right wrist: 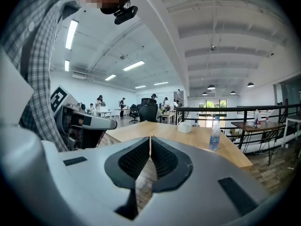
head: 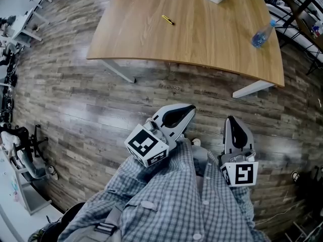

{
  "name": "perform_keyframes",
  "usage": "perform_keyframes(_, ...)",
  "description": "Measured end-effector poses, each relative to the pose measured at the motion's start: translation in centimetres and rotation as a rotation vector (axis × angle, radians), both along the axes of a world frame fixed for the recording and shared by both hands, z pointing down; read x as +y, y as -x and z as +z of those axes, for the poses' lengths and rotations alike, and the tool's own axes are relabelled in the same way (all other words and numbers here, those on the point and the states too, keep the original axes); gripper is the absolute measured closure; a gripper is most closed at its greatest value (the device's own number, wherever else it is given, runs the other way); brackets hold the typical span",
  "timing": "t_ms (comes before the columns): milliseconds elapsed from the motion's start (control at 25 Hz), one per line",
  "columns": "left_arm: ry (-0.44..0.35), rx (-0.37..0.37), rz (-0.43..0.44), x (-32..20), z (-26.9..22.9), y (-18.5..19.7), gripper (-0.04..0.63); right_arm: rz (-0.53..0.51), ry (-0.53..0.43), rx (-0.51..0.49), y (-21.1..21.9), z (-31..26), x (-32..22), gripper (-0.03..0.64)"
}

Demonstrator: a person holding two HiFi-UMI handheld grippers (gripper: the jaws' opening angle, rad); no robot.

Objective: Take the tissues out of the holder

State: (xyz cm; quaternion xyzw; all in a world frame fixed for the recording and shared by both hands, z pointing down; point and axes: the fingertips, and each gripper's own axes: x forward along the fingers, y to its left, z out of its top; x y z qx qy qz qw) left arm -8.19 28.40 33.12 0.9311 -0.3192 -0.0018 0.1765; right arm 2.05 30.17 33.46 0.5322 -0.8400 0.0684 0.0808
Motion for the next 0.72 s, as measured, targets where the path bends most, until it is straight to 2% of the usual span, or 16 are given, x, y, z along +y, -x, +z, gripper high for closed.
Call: perform_keyframes(720, -0.004, 0.014, -0.009, 0.2, 0.6, 4.6, 0.588, 0.035, -0.009, 0.023, 3.2, 0.4, 0.5, 0.597)
